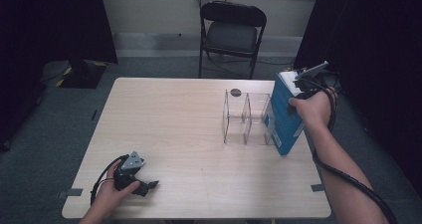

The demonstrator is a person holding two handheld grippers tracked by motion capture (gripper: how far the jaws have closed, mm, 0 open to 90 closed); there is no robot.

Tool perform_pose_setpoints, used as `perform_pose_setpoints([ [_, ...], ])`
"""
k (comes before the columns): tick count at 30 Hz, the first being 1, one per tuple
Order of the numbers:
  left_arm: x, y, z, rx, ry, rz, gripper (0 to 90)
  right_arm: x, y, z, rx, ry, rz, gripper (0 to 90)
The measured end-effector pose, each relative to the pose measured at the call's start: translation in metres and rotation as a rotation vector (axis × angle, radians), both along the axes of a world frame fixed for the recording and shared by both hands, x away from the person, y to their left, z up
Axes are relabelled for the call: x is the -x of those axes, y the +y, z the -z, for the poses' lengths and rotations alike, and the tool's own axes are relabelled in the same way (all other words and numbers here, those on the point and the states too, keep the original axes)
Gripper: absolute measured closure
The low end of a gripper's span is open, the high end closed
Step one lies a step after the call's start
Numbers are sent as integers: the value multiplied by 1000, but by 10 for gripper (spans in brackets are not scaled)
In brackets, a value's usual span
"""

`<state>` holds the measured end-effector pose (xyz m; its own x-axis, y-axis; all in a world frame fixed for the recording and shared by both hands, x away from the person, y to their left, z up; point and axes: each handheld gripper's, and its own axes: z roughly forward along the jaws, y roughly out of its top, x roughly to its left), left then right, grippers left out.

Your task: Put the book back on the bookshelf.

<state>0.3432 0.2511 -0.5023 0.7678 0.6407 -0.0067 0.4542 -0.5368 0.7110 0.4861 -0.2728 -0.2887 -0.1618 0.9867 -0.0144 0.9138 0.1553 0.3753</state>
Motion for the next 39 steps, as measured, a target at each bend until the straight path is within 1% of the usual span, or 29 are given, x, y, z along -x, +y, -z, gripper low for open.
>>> perform_pose_setpoints([
  [3,0,0,0,0,0,0,0,-1,0,-1,-5,-3,2,622],
  [7,0,0,0,0,0,1,0,-4,0,-3,-6,-26,1,621],
  [8,0,0,0,1,0,0,0,-4,0,-3,-8,-27,11,622],
  [9,0,0,0,1,0,0,0,-5,-1,-3,-11,-42,7,621],
  [10,0,0,0,0,0,1,0,-5,-1,-3,-18,-39,14,621],
  [11,0,0,0,0,0,1,0,-6,-1,-2,-20,-46,23,621],
  [13,0,0,0,1,0,1,0,-7,-3,-1,-23,-55,17,621],
  [16,-1,0,0,-6,-6,2,0,-7,-3,-1,-31,-67,31,621],
  [17,-1,0,0,1,-6,1,0,-7,-4,-1,-32,-74,32,621],
  [18,0,-1,0,0,4,-2,0,-7,-4,1,-29,-83,32,620],
  [20,0,-1,0,-2,4,-2,0,-7,-4,4,-32,-92,35,619],
  [21,-1,-1,-1,-8,3,4,0,-7,-5,4,-43,-89,40,619],
  [22,-1,-2,0,3,6,2,0,-6,-4,4,-47,-88,40,618],
  [23,-1,-2,0,3,5,2,0,-6,-3,4,-40,-86,32,616],
  [24,-2,-2,0,-7,0,6,0,-7,-2,4,-41,-79,28,613],
  [26,-1,-3,0,-7,4,-4,0,-8,-2,3,-48,-58,25,603],
  [28,-1,-3,0,-7,4,-4,0,-8,-1,2,-48,-52,19,579],
  [30,-1,-3,0,-8,3,-3,0,-7,-1,0,-66,-61,22,535],
  [31,-1,-3,0,-7,4,-4,0,-6,0,-1,-75,-59,27,512],
  [34,-2,-4,0,-2,-1,0,0,-1,1,-4,-68,-58,20,463],
  [35,-2,-3,0,-4,-3,1,0,0,2,-5,-73,-70,20,449],
  [39,-2,-3,0,-3,-2,1,0,2,2,-7,-71,-83,12,399],
])
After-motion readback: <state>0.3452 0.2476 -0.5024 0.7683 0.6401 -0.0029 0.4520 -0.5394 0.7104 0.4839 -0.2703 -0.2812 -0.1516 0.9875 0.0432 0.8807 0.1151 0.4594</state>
